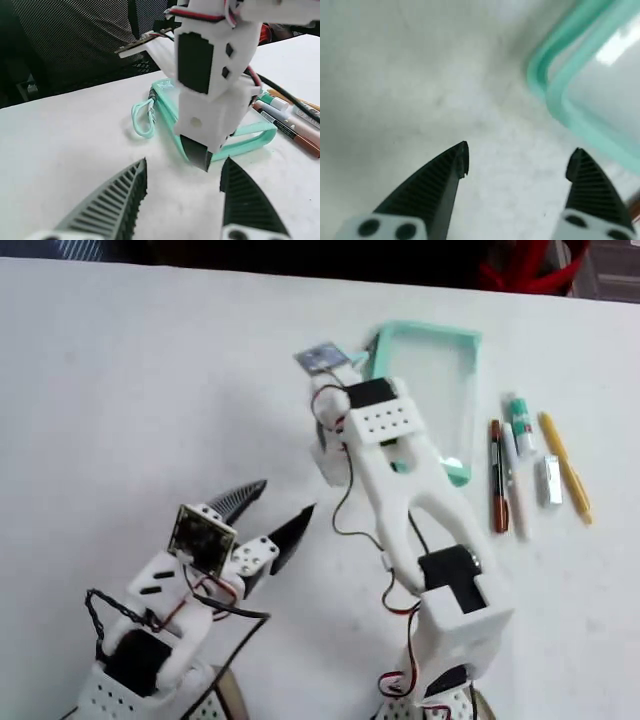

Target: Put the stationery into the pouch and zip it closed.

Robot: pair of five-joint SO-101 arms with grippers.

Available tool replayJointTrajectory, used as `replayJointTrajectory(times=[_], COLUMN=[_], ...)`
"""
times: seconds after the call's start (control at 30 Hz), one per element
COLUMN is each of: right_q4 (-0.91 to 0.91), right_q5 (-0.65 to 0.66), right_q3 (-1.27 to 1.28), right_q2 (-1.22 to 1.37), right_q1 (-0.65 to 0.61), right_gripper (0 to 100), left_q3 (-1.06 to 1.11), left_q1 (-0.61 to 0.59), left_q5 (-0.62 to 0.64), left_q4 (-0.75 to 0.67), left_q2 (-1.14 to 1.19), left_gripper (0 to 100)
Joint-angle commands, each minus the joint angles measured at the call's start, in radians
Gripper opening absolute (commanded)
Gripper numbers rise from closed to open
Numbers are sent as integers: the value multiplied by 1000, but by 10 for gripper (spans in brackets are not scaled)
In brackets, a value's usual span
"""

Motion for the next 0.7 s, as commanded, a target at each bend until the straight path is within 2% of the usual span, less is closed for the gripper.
replayJointTrajectory(times=[0.0,0.2,0.33,0.53,0.67], right_q4=[79,85,79,58,-99], right_q5=[-143,-482,-655,-766,-838], right_q3=[-34,-34,-12,12,80], right_q2=[-79,-163,-171,-170,-170], right_q1=[30,163,240,254,246], right_gripper=[334,336,336,334,334], left_q3=[-6,-5,-3,-3,6], left_q1=[-8,-8,-7,-7,-4], left_q5=[3,3,3,3,3], left_q4=[-21,-18,-21,-23,-26], left_q2=[-7,-7,-7,-7,-7], left_gripper=[234,234,234,234,234])
